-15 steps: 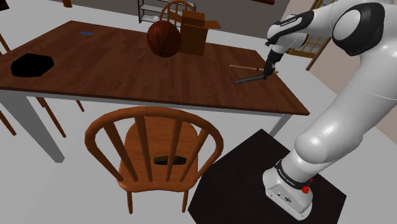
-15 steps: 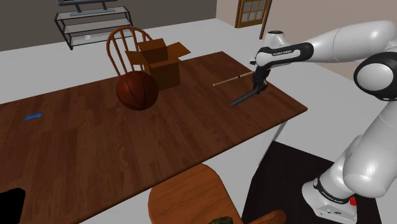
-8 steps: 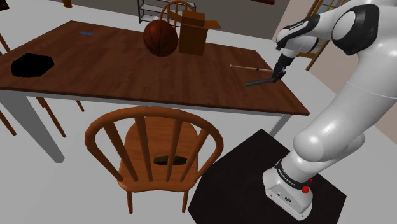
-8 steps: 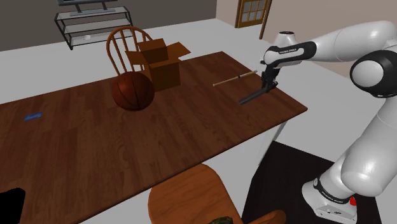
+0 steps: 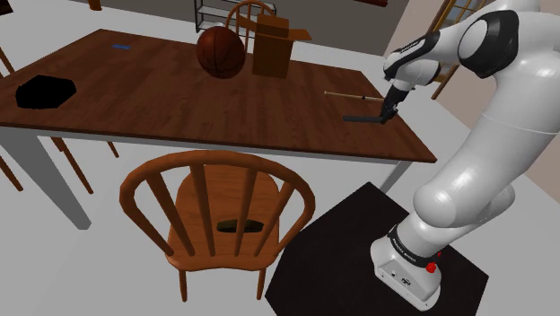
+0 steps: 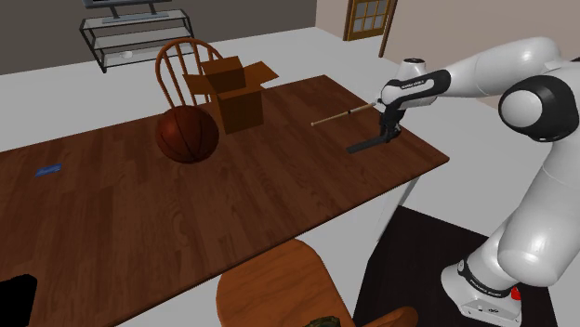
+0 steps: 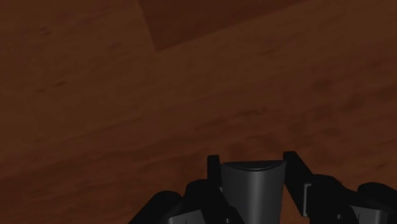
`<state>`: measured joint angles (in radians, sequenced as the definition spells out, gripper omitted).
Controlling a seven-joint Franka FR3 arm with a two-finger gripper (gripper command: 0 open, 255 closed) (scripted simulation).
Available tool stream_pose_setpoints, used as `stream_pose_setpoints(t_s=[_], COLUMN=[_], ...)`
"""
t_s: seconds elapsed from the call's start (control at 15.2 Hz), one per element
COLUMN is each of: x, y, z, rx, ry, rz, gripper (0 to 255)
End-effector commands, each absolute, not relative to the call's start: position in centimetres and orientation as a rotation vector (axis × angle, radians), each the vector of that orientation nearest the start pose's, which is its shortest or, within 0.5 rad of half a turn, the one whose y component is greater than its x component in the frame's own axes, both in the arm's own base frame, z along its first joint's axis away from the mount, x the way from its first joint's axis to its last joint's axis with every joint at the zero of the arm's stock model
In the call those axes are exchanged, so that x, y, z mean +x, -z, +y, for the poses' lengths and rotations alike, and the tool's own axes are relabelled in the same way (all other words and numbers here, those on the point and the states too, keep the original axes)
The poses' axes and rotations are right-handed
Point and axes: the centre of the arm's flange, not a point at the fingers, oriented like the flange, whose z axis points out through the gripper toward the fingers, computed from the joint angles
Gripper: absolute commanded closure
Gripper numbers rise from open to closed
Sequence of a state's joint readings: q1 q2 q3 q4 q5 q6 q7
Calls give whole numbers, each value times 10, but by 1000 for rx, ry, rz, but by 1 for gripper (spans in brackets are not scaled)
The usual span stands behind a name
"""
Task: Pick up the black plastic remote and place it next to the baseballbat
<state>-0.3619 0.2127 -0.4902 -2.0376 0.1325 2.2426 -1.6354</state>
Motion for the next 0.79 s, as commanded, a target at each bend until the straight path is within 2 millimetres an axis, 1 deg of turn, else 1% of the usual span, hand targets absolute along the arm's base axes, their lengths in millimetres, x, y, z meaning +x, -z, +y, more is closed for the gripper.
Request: stream_pose_setpoints(t_s=[0.0, 0.2, 0.73], x=[394, 394, 394], y=[-343, -326, -326], z=[-432, -432, -432], rx=[-2960, -2960, -2960], ry=[18, 18, 18], rz=[-1103, -1103, -1103], gripper=[255, 255, 255])
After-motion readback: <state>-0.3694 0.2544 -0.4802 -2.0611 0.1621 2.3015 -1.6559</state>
